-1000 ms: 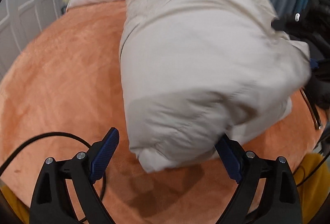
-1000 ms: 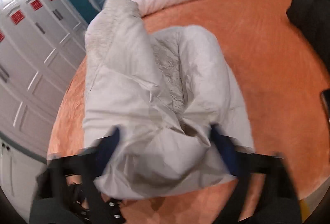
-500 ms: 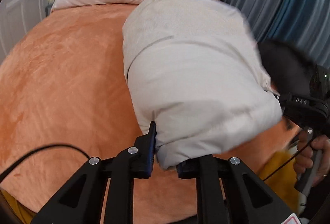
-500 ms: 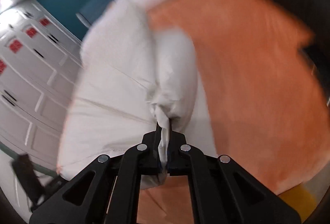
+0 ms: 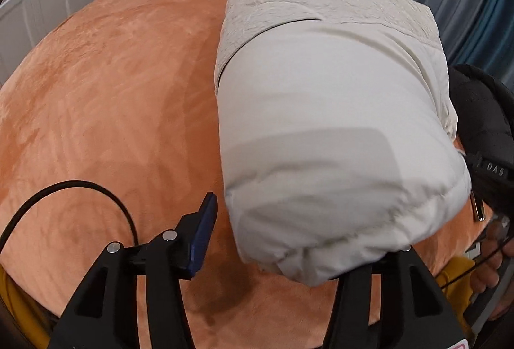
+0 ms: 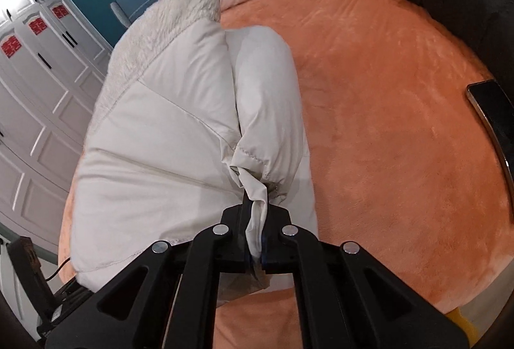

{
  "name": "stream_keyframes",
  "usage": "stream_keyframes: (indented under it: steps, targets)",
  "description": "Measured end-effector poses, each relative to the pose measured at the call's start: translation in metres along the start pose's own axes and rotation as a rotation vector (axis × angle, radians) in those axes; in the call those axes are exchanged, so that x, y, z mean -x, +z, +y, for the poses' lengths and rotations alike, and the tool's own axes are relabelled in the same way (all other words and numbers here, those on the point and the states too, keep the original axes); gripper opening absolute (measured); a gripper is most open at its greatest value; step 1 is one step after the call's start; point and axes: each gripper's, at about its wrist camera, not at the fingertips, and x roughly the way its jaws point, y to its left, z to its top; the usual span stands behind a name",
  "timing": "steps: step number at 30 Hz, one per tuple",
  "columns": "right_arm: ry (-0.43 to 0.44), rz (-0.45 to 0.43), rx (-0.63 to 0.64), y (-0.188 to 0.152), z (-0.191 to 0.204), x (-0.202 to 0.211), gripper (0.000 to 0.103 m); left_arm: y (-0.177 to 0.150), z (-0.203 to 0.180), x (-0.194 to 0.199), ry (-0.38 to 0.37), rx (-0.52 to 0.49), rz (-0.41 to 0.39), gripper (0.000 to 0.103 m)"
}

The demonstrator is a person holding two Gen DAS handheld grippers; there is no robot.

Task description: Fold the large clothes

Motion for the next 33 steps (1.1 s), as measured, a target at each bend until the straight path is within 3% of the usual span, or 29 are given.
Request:
stream_keyframes:
  steps: [2, 3, 6, 9, 13, 16, 19, 21, 24, 30, 32, 33]
  targets:
    - [0.007, -0.003, -0.019, 0.000, 0.000, 0.000, 0.002, 0.001, 0.000, -0.004, -0.030, 0.017, 0.003, 0.043]
    - [0.011, 0.004, -0.020, 0.000, 0.001, -0.002, 0.002, 0.003, 0.001, -0.006, -0.047, 0.017, 0.010, 0.032]
    - [-0.009, 0.060, -0.003, -0.007, 0.002, -0.009, 0.002, 0.006, 0.006, 0.003, -0.067, 0.019, 0.011, 0.024]
    - [0.023, 0.089, -0.024, -0.023, 0.005, -0.007, 0.002, 0.015, 0.023, 0.025, -0.123, 0.047, -0.008, 0.021]
    - [0.133, 0.124, -0.053, -0.062, 0.018, 0.008, 0.001, 0.013, 0.052, 0.054, -0.118, 0.048, -0.001, 0.020]
    - [0.163, 0.145, -0.064, -0.089, 0.026, 0.017, 0.001, -0.011, 0.071, 0.069, -0.095, 0.049, 0.047, 0.021]
    - [0.174, 0.183, -0.073, -0.101, 0.024, 0.007, 0.002, -0.046, 0.073, 0.054, -0.016, 0.021, 0.092, 0.024]
    - [0.180, 0.209, -0.076, -0.094, 0.024, -0.001, 0.002, -0.047, 0.070, 0.055, 0.004, 0.006, 0.056, 0.024]
    - [0.172, 0.192, -0.061, -0.082, 0.028, 0.014, 0.007, -0.039, 0.069, 0.075, -0.044, 0.013, 0.038, 0.026]
    - [0.165, 0.015, -0.102, -0.067, 0.019, 0.086, 0.027, -0.031, 0.065, 0.154, -0.102, -0.062, -0.042, 0.023]
    - [0.164, -0.034, -0.098, -0.060, 0.021, 0.105, 0.029, -0.026, 0.060, 0.191, -0.150, -0.077, -0.178, 0.028]
    - [0.166, -0.053, -0.093, -0.050, 0.024, 0.110, 0.035, -0.022, 0.056, 0.207, -0.160, -0.084, -0.239, 0.036]
